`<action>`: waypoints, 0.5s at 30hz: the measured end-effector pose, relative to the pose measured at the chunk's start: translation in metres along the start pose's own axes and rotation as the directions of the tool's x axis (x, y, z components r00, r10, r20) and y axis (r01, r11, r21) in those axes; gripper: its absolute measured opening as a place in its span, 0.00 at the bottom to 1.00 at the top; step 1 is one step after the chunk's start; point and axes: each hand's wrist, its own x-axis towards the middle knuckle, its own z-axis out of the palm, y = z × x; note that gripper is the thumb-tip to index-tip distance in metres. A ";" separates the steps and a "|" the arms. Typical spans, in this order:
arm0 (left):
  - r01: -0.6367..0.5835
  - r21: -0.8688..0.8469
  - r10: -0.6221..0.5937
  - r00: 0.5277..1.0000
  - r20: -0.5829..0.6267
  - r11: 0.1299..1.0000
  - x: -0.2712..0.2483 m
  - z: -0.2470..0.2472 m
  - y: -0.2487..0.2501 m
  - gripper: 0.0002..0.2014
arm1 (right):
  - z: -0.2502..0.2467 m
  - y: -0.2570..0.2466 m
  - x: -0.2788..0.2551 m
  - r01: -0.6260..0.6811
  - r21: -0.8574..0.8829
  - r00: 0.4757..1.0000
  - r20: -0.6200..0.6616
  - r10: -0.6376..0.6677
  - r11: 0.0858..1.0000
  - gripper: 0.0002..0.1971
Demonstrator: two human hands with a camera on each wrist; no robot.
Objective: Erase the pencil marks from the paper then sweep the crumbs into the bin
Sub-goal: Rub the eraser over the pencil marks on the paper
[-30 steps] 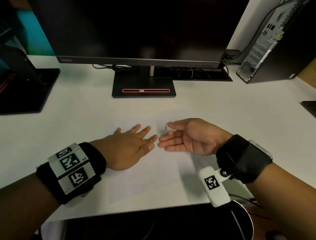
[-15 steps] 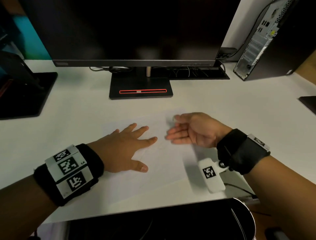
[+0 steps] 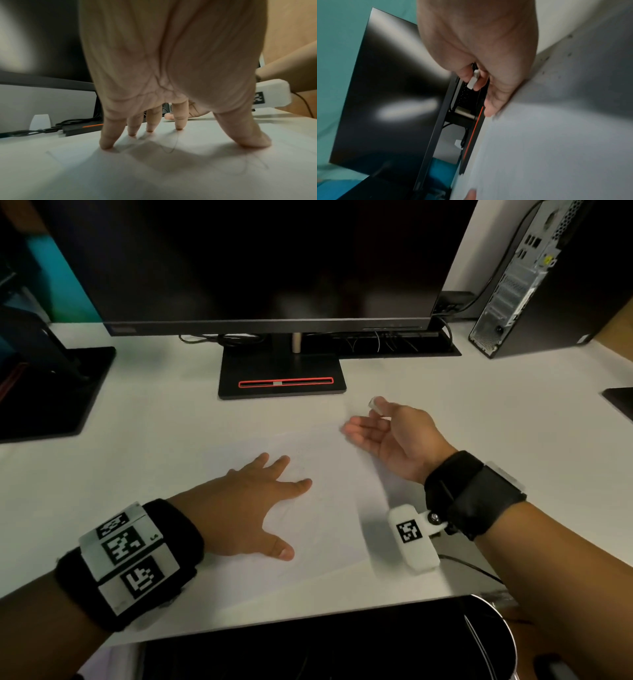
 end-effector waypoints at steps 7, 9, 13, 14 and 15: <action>-0.005 0.000 0.005 1.000 0.006 1.000 -0.001 -0.001 0.000 0.51 | -0.017 0.004 -0.002 -0.172 -0.063 0.974 0.138 0.179 0.983 0.19; -0.009 -0.006 0.009 1.000 0.001 1.000 -0.002 -0.001 -0.001 0.51 | -0.029 -0.010 0.004 -0.010 0.105 1.000 -0.023 0.012 0.994 0.15; -0.029 -0.012 0.029 1.000 0.007 1.000 -0.002 -0.001 -0.003 0.51 | -0.032 -0.004 -0.010 -0.026 0.116 0.996 0.085 0.016 0.993 0.16; -0.033 -0.010 0.033 0.999 0.013 0.999 -0.002 -0.001 -0.003 0.51 | -0.027 0.003 -0.018 -0.103 0.034 0.979 0.181 0.095 0.994 0.17; -0.035 -0.007 0.035 0.999 0.020 0.999 -0.002 -0.001 -0.004 0.51 | -0.022 0.009 -0.023 -0.169 -0.081 0.949 0.256 0.184 0.982 0.17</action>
